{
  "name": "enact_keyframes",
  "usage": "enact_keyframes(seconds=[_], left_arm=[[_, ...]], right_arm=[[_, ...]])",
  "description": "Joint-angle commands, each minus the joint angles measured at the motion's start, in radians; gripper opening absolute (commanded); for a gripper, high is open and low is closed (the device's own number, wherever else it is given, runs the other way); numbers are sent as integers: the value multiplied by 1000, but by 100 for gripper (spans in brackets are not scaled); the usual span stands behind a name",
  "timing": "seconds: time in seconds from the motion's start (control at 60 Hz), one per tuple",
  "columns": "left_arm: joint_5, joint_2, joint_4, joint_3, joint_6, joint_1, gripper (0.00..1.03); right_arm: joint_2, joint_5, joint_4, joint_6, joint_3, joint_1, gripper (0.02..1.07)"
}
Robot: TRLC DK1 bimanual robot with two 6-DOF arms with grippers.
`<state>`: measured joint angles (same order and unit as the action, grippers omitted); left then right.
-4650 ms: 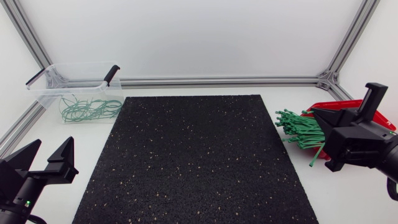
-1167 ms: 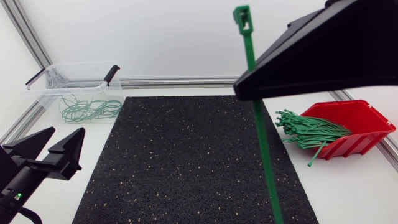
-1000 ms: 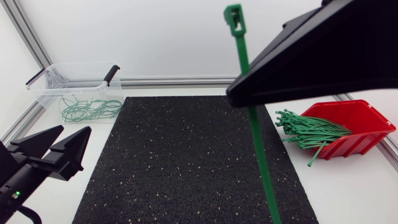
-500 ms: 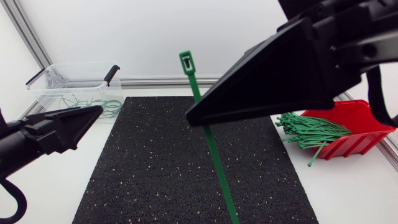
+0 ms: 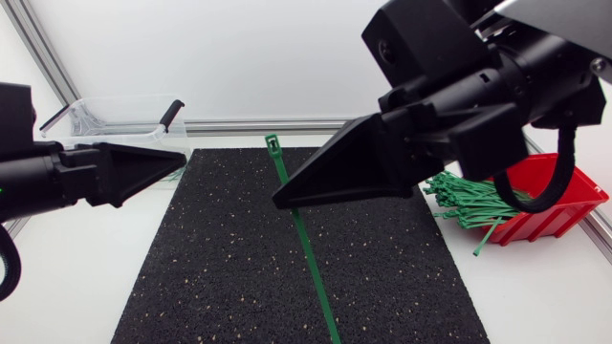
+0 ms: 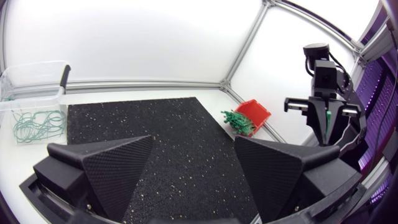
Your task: Take a green cable tie from the red box, thread the tail through the head to close it, then place it in the transparent bin on the left.
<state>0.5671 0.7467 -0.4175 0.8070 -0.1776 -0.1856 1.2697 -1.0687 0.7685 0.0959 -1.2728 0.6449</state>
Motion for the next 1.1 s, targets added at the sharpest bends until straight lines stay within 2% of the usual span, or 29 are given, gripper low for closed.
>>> enact_keyframes(seconds=[0.0, 0.117, 0.267, 0.35, 0.45, 0.6, 0.85, 1.0, 1.083], left_arm=[[79, 57, -41, 63, 76, 5, 91], [137, 59, -15, 63, 86, -20, 91], [140, 52, 23, 58, 79, -69, 91], [142, 52, 68, 49, 59, -78, 96], [163, 82, 79, 60, 52, -112, 94], [254, 148, 83, 95, 55, -117, 94], [407, 204, 174, 127, 52, -118, 93], [481, 240, 229, 130, 40, -129, 87], [496, 269, 250, 130, 40, -152, 87]], right_arm=[[33, 4, -32, -24, 33, -10, 7], [60, 6, -69, -27, 49, -19, 7], [77, 4, -120, -38, 78, -36, 7], [79, -4, -146, -44, 99, -48, 8], [77, -22, -164, -44, 115, -67, 8], [74, -42, -183, -44, 132, -88, 7], [74, -51, -210, -51, 147, -99, 7], [65, -56, -344, -154, 182, -105, 7], [66, -59, -367, -165, 188, -110, 7]])
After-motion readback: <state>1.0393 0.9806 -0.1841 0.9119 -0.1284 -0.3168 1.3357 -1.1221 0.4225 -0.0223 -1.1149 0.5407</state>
